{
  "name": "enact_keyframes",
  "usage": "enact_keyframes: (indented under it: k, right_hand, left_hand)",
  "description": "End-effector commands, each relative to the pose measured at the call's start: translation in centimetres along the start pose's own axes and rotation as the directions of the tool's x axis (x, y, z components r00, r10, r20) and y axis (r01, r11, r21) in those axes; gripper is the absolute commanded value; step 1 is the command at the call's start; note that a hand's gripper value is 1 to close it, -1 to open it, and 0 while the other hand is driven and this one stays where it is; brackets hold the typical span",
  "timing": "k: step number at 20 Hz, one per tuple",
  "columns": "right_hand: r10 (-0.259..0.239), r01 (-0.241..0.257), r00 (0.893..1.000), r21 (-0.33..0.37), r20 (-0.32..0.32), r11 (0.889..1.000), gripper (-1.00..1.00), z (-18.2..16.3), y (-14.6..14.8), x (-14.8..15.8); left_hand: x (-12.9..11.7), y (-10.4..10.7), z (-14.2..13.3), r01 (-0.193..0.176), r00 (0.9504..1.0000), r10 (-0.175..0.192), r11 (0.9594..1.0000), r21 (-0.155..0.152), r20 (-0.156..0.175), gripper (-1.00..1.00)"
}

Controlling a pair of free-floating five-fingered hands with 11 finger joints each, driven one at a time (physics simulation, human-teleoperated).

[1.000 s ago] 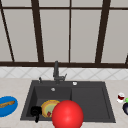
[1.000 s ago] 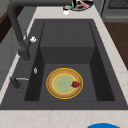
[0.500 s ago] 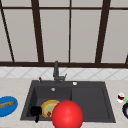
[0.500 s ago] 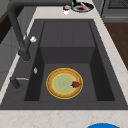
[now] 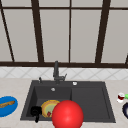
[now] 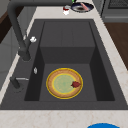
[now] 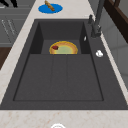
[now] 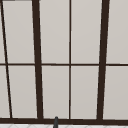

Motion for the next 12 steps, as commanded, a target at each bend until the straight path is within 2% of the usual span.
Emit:
enact_keyframes:
  k: [1,5,8,12]
  right_hand:
    - [-0.002,0.002,1.000,-0.013,0.024,1.000,1.00,1.1,-1.8,0.0]
    - [0.019,-0.019,0.999,0.002,0.036,1.000,1.00,3.1,-4.1,0.5]
    - [0.061,-0.062,0.996,0.019,0.066,0.998,1.00,4.3,-5.2,0.8]
    - [0.066,-0.068,0.994,0.019,0.086,0.998,1.00,5.4,-6.9,1.3]
  left_hand:
    - [0.0,0.0,0.0,0.000,1.0000,0.000,1.0000,0.000,0.000,0.00]
    - [0.0,0.0,0.0,0.000,1.0000,0.000,1.0000,0.000,0.000,0.00]
    - [0.0,0.0,0.0,0.000,1.0000,0.000,1.0000,0.000,0.000,0.00]
    - [0.0,0.0,0.0,0.000,1.0000,0.000,1.0000,0.000,0.000,0.00]
